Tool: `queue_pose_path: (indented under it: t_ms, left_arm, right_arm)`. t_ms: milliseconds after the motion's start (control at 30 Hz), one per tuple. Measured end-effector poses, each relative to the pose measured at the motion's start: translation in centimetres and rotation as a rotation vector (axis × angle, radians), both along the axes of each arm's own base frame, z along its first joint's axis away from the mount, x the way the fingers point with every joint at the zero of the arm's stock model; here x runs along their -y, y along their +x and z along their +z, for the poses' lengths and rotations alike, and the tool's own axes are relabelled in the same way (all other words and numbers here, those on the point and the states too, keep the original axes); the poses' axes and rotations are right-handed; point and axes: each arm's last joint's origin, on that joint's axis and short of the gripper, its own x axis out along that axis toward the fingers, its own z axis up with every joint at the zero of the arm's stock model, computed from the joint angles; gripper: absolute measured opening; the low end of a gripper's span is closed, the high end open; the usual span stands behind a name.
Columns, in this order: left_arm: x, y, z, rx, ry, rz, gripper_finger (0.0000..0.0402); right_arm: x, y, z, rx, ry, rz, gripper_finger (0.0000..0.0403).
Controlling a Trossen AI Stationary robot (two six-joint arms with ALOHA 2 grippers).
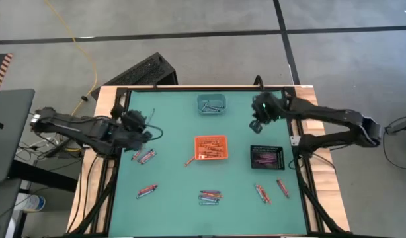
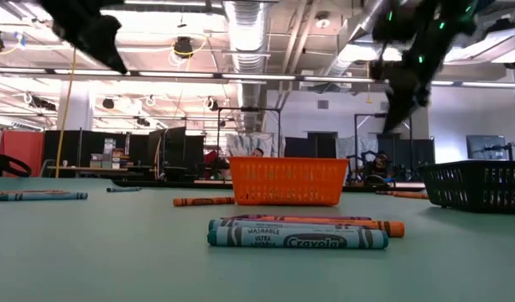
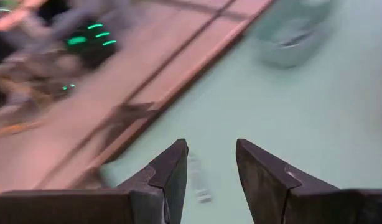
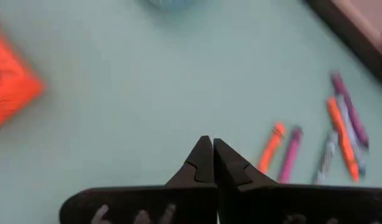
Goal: Sort crayons
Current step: Put the green crayon into the blue bin
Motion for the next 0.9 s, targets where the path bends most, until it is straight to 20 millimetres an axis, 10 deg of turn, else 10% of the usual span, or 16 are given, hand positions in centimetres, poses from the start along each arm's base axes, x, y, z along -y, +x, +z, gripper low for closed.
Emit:
queue_pose_path:
  t_ms: [267,900]
  left_arm:
    - [0.4,-1.3,-4.8,0.268,-0.053,-0.507,0.0127]
    - [-0.4,-3.1,-9.8,0.484,-0.019,-0.450,0.0127]
  right_arm:
    - [7.0,-2.7,-4.5,-0.208,0.198,-0.290,0.0006]
    - [13.3,-2.6,-7.5,-0.394,0.234,-0.361,0.0108]
